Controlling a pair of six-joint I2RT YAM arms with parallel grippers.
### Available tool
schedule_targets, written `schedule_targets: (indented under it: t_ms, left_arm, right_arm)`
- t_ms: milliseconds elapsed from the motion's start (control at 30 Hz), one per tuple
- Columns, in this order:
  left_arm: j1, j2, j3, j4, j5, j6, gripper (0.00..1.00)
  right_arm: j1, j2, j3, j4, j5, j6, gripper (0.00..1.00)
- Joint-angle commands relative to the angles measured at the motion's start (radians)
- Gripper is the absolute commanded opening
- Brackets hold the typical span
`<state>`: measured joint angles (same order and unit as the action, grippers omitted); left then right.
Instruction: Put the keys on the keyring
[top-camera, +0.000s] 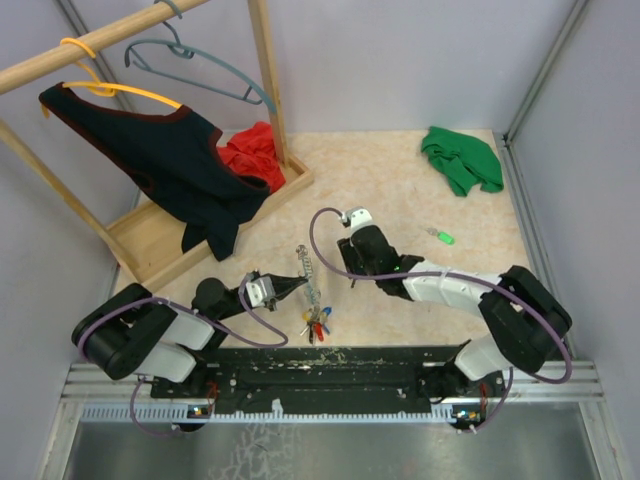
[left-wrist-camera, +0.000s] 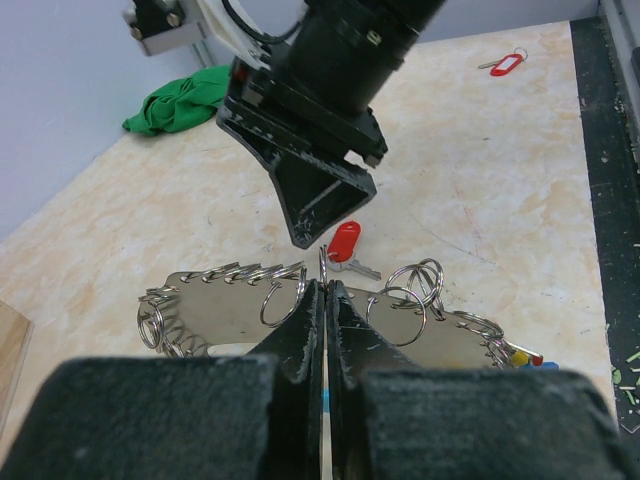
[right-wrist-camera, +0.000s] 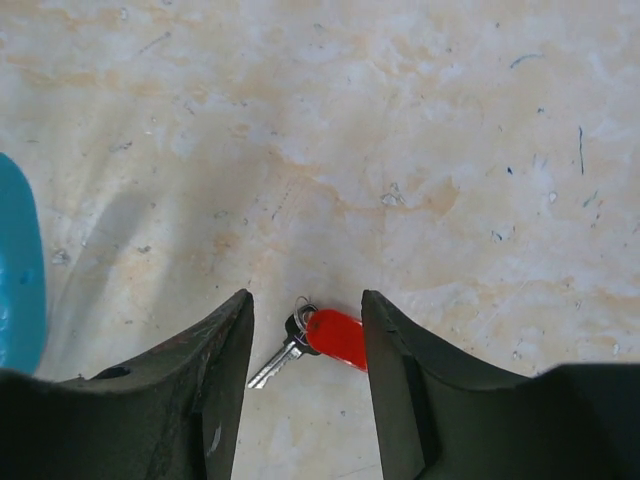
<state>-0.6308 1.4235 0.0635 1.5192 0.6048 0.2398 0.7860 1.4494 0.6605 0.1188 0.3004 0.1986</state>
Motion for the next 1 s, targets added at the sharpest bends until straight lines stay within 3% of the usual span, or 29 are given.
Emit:
schedule_targets:
  t_ms: [0,267,500,967]
  left_arm:
    - [0.006,-0.012,-0.001,0.27,-0.001,-0.007,0.0]
    - [0.006,-0.009,0.003,0.271,0.007,-0.011,0.0]
    - [0.006,-0.012,-0.001,0.271,-0.009,-0.01,0.0]
    - [0.006,-0.011,-0.003,0.271,-0.013,-0.006,0.0]
  right_arm:
    - [-0.052,-0.04,0.131,-0.23,-0.186,-0.079,0.48]
    - [-0.071,0.051,0.318,-0.492,-0.283,-0.175,0.46]
    - [-0.05,0.191,0.463,-0.656,-0.206,-0.173,0.38]
    - [0.002,0.351,0.573,-0.738,-0.083,-0.176,0.25]
